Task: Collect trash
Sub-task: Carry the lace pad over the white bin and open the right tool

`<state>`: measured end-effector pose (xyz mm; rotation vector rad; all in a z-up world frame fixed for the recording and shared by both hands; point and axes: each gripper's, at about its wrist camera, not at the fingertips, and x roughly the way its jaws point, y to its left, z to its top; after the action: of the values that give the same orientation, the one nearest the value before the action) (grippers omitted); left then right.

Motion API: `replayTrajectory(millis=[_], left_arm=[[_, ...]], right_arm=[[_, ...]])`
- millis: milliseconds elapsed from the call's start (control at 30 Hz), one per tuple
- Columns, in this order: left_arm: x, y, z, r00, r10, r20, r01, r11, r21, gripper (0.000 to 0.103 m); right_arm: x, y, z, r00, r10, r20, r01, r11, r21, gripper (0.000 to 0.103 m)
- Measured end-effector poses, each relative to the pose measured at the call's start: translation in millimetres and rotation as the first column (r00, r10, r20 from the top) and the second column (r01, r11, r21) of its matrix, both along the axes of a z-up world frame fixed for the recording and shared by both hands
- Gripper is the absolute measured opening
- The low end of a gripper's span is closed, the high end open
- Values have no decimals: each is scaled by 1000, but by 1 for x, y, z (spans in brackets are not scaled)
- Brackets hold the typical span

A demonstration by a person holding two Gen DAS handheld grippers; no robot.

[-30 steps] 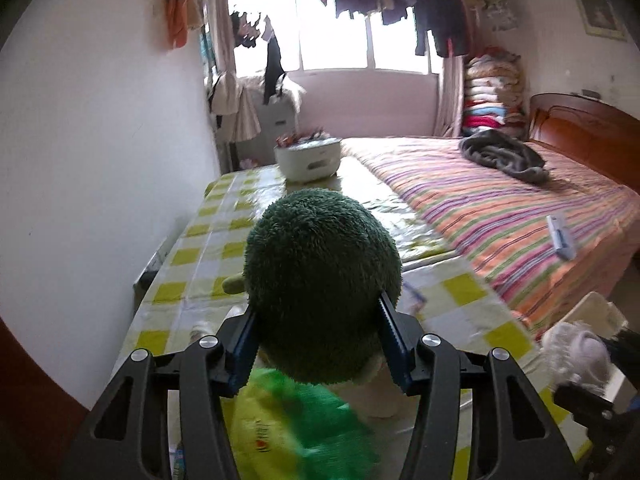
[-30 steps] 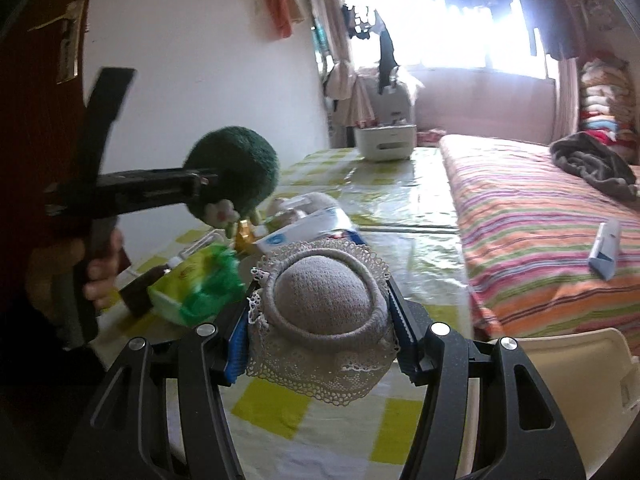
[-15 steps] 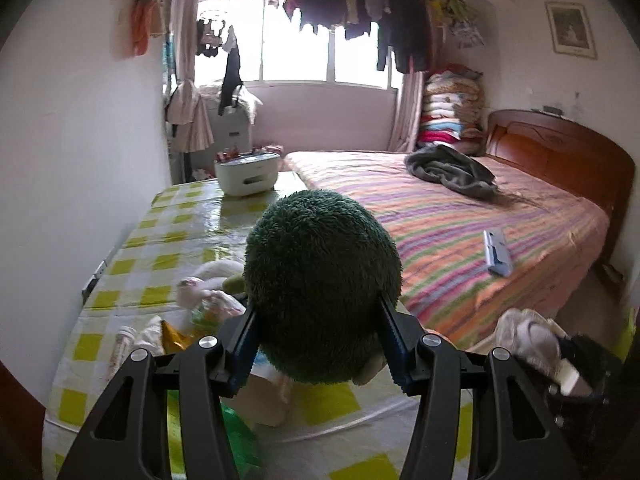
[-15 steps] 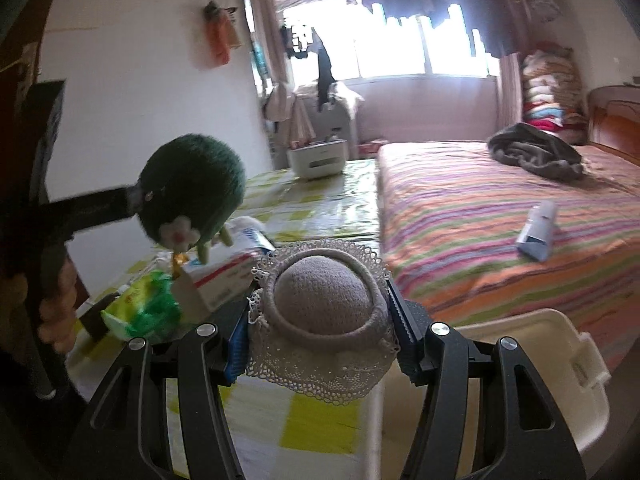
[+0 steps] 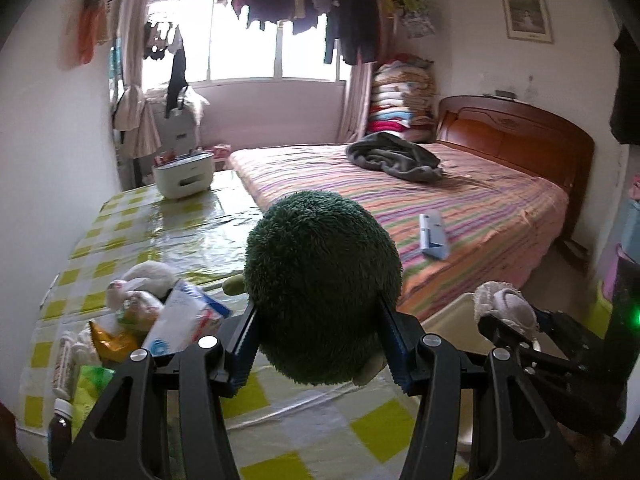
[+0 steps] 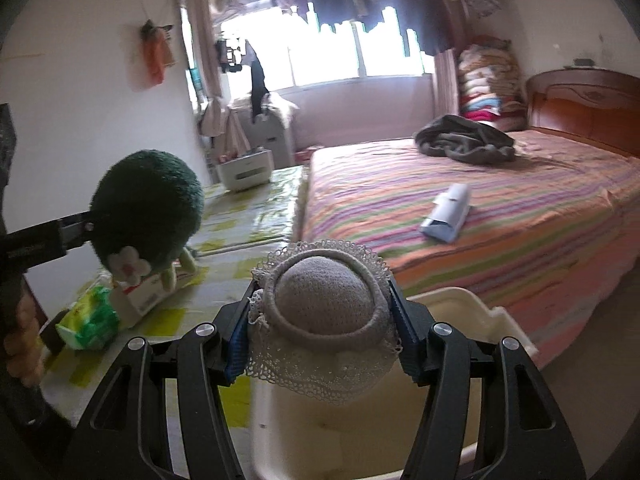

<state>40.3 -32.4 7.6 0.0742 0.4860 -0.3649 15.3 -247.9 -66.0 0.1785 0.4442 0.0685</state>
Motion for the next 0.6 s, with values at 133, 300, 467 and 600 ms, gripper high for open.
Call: replayTrajectory(millis=[133,300,467,600], left_arm=[[-5,-17,0,999,-37,0,37,999,9,53],[-8,-32,-2,998,-70,-7,70,997,23,53],[-11,-45,-7,994,-107,-22,107,994,27,53],[-12,-53,-11,984,-168,-61,168,986,-3,53]], right_arm=[[-2,-13,-4,999,-40,-11,40,999,9,63],[-8,-29,-3,996,-86,11,86,995,49,77],[-18,-50,1,986,-162,52,154,980,122,78],[-27,-73,1,972,-226,67,208,955,211,78]])
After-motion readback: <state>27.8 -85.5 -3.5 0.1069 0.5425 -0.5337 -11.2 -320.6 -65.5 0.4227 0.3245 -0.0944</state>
